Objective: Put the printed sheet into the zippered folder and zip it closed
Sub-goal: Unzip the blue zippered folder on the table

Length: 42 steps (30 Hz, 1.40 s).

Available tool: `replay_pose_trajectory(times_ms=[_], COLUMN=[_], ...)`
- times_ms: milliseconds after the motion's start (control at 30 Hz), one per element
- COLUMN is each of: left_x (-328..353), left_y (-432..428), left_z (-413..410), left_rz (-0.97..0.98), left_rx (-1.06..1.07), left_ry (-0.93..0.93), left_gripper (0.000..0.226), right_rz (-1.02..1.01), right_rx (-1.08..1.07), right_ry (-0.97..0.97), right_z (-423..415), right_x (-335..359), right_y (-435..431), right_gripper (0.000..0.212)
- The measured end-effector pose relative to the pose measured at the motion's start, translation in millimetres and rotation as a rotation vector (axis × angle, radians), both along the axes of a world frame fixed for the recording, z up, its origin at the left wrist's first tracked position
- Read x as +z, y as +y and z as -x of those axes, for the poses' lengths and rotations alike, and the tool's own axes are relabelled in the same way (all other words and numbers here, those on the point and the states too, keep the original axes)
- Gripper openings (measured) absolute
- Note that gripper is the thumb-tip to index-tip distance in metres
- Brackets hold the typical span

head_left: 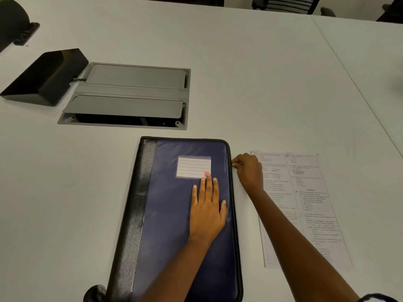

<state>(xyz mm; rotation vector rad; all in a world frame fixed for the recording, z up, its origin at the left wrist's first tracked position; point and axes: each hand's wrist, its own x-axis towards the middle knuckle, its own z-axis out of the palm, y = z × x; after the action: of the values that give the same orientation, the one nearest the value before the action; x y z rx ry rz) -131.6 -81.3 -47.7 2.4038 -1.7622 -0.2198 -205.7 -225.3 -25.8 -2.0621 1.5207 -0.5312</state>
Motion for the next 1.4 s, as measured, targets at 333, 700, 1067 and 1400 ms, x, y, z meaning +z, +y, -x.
replay_pose_trajectory(times_ms=[333, 700, 1067, 1400], left_x=[0, 3, 6, 9], left_y=[-1, -1, 32, 55], left_z=[1, 0, 11, 23], left_rz=[0.016, 0.012, -0.025, -0.034], left_rx=[-0.016, -0.020, -0.057, -0.055], left_ry=[-0.052, -0.060, -0.004, -0.014], left_gripper=[0.060, 0.061, 0.060, 0.059], right_rz=[0.003, -0.003, -0.054, -0.007], right_rx=[-0.019, -0.092, -0.073, -0.023], right_ry=[0.021, -0.003, 0.080, 0.217], right_z=[18, 32, 36, 32], right_x=[-5, -8, -2, 4], right_y=[42, 87, 103, 97], right_gripper=[0.011, 0.014, 0.021, 0.019])
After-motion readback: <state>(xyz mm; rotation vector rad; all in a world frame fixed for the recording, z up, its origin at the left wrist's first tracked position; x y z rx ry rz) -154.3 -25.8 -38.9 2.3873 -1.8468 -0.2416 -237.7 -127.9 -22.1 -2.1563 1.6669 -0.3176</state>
